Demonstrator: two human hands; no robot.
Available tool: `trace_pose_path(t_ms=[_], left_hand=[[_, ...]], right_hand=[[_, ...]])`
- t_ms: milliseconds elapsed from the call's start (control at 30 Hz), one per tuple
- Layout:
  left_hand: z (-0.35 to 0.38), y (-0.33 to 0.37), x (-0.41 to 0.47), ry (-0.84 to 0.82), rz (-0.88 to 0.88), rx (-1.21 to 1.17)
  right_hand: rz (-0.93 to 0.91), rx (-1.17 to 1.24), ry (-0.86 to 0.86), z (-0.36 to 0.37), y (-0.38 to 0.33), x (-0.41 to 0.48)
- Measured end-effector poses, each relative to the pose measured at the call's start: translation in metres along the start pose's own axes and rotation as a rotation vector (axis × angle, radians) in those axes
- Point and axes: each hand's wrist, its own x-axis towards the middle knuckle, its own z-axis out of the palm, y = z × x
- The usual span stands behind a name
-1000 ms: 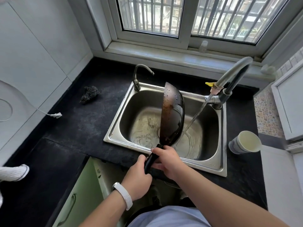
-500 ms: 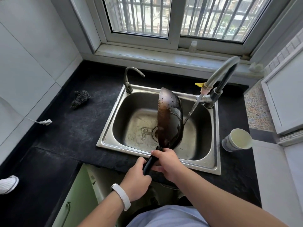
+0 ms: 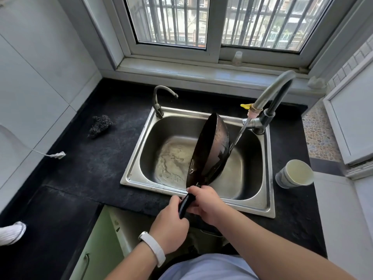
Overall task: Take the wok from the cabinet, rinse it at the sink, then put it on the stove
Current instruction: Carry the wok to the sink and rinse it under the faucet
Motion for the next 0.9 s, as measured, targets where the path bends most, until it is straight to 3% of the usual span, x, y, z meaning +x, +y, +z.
trace_pose_path(t_ms=[600, 900], left_hand=[[0.001, -0.006, 0.004, 0.098, -0.022, 0.063], [0.002, -0.008, 0.008, 0.115, -0.131, 0.099]], right_hand=[[0.066, 0.063, 0.013, 0.001, 0.018, 0.017], [0.081, 0.083, -0.022, 0.004, 0.019, 0.015]])
